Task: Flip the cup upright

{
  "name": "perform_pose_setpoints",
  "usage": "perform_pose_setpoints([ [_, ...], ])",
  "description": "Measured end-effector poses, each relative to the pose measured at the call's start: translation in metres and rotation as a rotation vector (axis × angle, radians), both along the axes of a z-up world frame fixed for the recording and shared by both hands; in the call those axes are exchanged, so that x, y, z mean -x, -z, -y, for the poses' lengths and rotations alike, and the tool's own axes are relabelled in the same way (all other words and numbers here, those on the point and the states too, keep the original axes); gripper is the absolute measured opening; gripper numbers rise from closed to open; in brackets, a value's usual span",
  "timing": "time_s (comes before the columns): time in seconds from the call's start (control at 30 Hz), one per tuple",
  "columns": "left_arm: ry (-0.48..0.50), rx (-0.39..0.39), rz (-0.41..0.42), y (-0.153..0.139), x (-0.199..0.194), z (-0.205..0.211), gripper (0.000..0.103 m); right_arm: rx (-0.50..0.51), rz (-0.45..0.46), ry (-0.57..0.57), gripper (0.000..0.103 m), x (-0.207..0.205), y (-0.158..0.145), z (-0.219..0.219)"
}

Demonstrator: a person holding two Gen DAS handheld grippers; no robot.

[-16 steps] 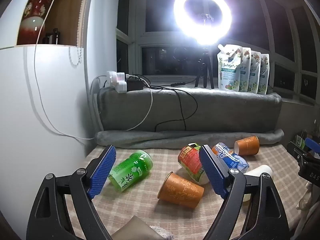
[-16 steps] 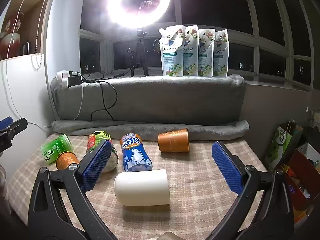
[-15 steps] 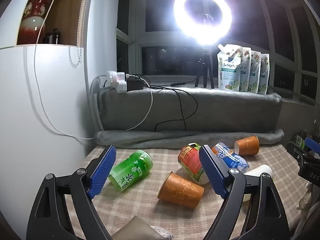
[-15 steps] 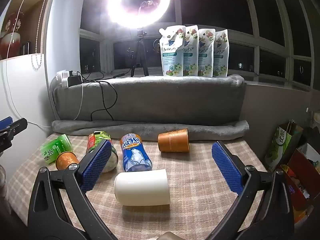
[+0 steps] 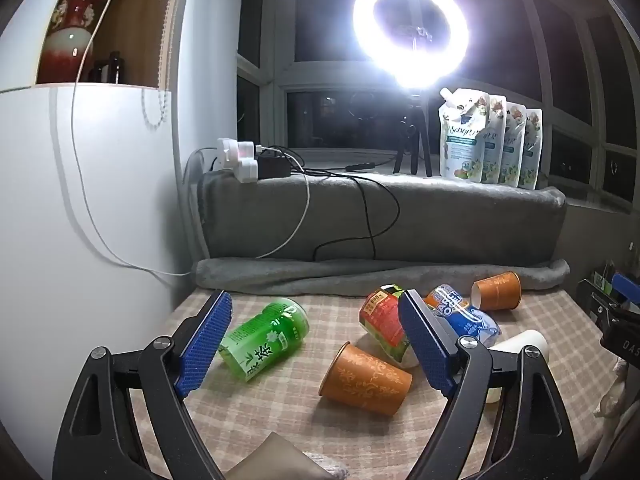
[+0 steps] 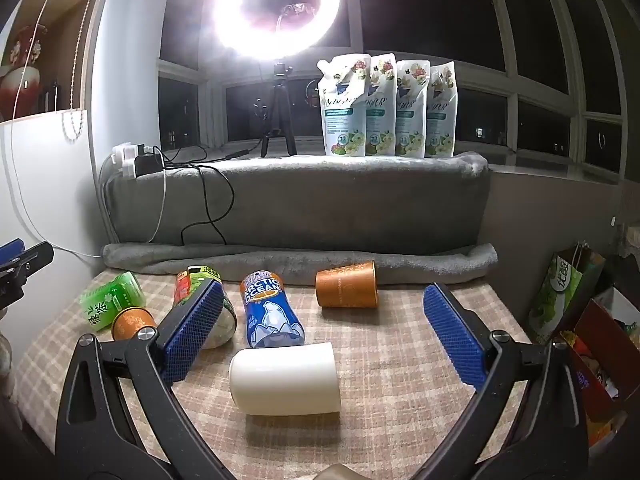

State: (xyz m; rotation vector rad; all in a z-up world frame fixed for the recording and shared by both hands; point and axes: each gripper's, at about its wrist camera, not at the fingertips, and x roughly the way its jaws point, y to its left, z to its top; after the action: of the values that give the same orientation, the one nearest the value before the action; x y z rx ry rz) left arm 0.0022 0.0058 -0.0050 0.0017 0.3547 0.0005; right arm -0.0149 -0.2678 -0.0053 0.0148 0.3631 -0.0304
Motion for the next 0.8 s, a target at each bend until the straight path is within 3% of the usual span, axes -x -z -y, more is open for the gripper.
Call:
perform_pose_setpoints([
  [0.8,-0.006,0.008,0.0,-0.0031,0.0022,0.0007,0.085,0.002,0.002,0.001,0.102,0.0002,-0.0007,-0.0004],
])
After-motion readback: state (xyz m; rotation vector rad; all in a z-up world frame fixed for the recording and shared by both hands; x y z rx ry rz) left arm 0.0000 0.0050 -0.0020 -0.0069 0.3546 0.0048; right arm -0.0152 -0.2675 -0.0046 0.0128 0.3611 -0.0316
